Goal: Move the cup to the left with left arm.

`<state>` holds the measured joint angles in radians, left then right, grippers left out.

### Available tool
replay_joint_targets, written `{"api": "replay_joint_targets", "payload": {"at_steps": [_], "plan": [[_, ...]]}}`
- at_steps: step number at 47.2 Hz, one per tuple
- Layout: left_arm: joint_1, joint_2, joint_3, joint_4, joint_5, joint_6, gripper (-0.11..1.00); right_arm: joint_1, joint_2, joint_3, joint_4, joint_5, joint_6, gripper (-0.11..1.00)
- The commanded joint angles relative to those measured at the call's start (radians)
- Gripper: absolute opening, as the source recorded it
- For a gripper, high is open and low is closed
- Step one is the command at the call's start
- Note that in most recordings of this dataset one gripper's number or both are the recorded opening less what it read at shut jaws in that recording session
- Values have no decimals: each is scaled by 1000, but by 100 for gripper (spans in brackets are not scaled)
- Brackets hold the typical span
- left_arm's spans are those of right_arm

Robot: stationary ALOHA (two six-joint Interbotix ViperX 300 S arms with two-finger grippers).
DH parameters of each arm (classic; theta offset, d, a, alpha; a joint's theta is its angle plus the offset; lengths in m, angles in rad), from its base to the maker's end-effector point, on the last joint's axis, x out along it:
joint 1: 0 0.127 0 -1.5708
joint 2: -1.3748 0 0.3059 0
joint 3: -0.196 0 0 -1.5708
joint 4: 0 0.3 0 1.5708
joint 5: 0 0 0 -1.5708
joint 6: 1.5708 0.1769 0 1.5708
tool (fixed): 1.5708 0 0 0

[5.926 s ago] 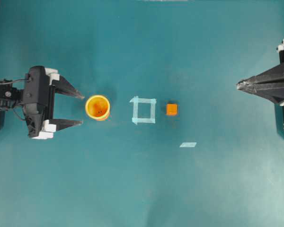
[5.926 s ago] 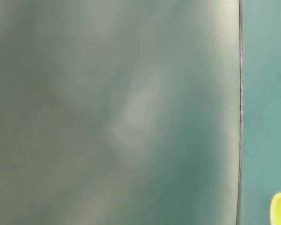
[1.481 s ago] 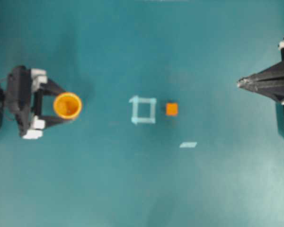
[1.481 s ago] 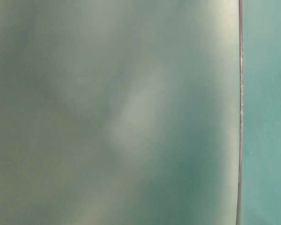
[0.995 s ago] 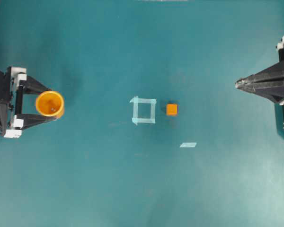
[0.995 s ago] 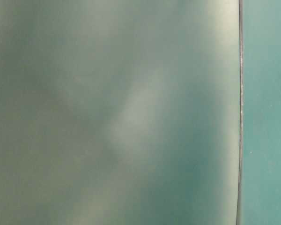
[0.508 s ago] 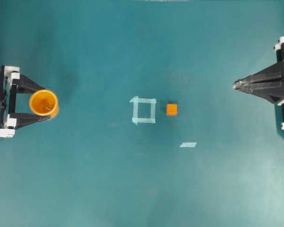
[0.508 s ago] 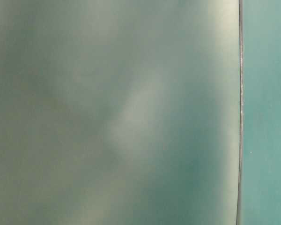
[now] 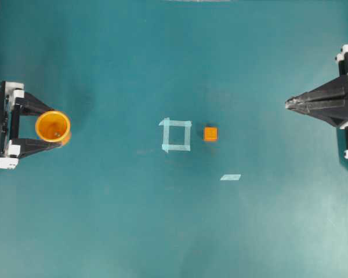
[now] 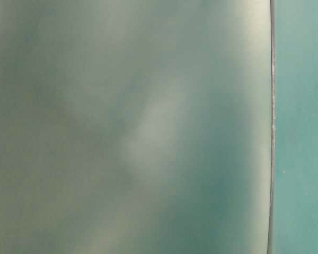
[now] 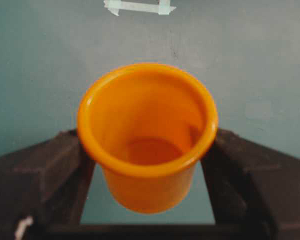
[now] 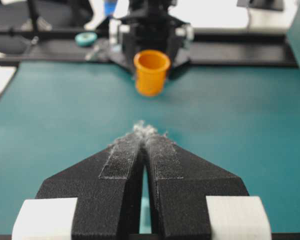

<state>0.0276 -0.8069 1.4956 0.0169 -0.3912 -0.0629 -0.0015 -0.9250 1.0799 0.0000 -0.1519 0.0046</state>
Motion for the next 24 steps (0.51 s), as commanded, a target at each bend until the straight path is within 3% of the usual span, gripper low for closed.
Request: {"api": "replay_joint_targets", "payload": {"at_steps": [1,24], "plan": [[0,-8,-9,0,2,0,63,-2,3,-34,2,-11,2,-1],[0,-163,-17,0,140,0,63,0,3,-34,2,-9,2,-1]]}}
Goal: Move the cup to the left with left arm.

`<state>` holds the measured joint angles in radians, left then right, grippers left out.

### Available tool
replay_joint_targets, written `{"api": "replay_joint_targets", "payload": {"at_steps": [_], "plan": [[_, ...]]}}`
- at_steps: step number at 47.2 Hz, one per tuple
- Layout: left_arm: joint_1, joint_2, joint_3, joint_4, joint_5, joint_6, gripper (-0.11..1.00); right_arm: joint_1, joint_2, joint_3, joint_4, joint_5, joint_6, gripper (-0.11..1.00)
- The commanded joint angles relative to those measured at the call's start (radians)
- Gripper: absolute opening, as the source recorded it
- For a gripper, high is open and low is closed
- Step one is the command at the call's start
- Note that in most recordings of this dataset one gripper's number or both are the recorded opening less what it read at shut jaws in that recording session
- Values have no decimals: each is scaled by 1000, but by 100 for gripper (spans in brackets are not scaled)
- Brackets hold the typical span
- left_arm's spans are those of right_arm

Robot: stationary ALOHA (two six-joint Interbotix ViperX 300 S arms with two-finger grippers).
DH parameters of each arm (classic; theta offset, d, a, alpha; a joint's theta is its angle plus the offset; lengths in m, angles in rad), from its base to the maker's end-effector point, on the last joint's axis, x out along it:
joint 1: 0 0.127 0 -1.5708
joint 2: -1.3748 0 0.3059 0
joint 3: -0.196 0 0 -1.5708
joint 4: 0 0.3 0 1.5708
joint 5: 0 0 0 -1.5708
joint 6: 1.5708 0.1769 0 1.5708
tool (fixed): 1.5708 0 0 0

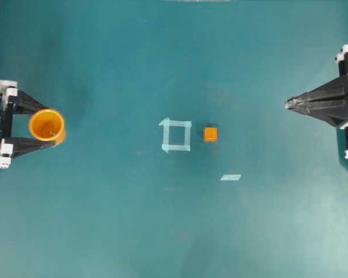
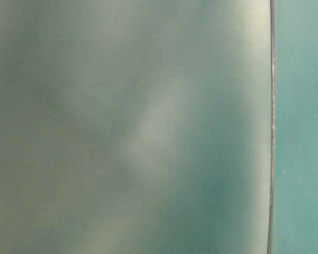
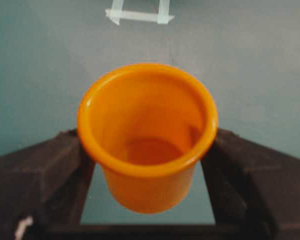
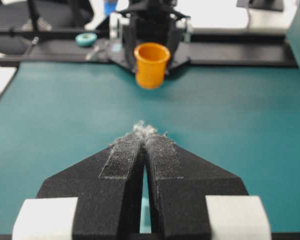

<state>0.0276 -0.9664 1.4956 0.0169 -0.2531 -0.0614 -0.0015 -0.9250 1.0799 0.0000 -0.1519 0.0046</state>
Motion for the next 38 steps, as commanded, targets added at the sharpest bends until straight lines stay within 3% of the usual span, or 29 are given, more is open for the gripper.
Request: {"api": "replay_joint_targets", "payload": {"at_steps": [1,38], "plan": [[0,-5,-18,0,3,-2,63,0,5,-34,2,-9,2,-1],[-21,-9,-18,0,11,15,63,0,3,-35,2,-6,2,-1]]}}
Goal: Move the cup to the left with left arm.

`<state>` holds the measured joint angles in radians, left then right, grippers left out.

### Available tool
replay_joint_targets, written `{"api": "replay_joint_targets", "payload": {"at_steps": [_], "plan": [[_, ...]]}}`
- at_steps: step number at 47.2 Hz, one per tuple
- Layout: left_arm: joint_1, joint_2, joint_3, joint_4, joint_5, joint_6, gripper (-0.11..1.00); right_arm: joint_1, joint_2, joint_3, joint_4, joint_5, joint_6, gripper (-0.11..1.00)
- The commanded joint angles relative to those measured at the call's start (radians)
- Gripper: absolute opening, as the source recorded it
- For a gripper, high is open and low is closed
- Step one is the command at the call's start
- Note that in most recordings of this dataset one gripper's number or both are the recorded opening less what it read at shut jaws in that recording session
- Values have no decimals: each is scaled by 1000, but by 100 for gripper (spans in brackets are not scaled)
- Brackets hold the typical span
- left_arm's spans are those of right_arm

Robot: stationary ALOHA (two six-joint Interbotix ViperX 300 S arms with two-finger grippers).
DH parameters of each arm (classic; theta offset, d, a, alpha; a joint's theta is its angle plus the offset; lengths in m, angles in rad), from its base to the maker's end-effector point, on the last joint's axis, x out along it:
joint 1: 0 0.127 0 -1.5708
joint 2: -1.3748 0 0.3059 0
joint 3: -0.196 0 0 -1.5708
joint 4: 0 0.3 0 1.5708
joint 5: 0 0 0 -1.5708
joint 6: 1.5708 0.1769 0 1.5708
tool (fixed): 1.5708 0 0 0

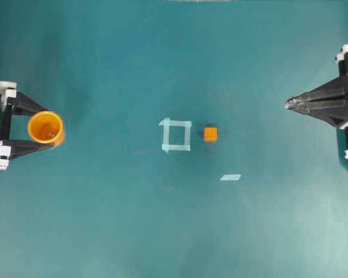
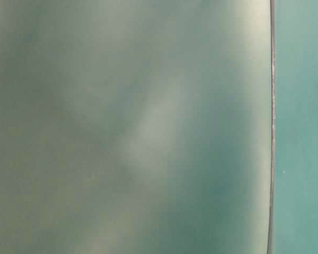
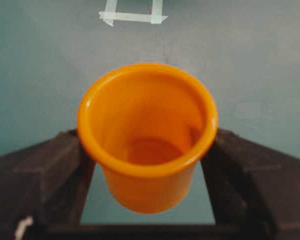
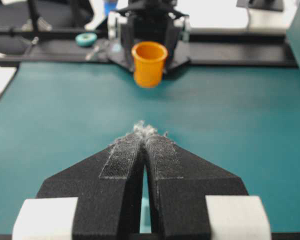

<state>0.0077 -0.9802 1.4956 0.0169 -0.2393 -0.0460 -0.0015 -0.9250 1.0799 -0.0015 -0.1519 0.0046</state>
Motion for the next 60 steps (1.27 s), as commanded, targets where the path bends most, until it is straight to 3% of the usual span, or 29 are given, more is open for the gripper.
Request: {"api": "replay_joint_targets", "payload": {"at_steps": [1,12,29,60], "plan": [[-2,6,-18,0,-3,0,63,0,3,-34,3,-5,2,-1],[-2,-2,-23,0,2,0,63,0,5,-35,3,-5,2,-1],[-2,-84,-72,0,169,8,64,0,6,-34,3,-3,2,-1],[-3,-126,-66,6,184,9,63,0,9,-34,3,-3,2,-1]]}}
